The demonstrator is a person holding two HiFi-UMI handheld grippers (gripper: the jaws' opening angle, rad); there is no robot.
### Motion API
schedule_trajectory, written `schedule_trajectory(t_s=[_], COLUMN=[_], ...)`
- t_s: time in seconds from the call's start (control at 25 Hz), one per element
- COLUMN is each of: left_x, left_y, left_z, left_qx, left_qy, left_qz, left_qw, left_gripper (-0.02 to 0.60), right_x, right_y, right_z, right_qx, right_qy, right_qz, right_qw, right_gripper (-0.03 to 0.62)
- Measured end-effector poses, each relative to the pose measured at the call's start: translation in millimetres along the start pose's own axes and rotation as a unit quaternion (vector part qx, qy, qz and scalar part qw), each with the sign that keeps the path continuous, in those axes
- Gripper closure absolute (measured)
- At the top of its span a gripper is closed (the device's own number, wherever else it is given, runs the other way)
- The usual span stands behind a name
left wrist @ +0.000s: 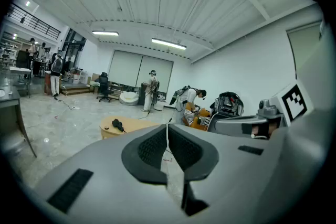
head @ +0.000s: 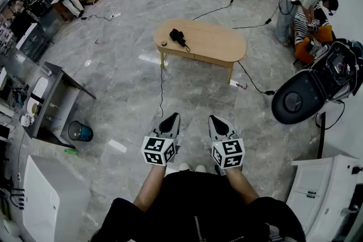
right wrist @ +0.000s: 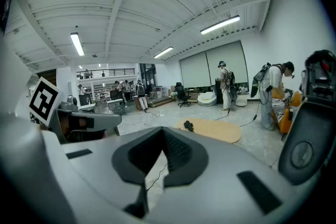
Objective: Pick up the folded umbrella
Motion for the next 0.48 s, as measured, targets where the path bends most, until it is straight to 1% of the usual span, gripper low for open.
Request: schedule_trajectory(t_s=[0.28,0.48], left_x=[7,8], left_y=[0,0], left_z=[8,10], left_qx=[-0.005,-0.003], left_qy=[-0.008,-0.013], left_qz=[-0.001,0.002], left_qw=[1.0000,0.9999], left_gripper=[0.561,0.561], right_x=[-3,-5], right_y=[-4,-6], right_z=[17,21], right_qx=[-0.021,-0.019], right_qy=[0.018,0.015], right_qz=[-0.007,0.000], right_qw=[1.000,1.000], right_gripper=[0.582,0.582])
Point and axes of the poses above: the fingertips, and each gripper's own axes: x backward along the fingers, z to its left, y out of its top, the point moved 10 cm from there along x, backward along the fingers, and after that the axes turned 3 degrees about z, right-handed, at the moved point
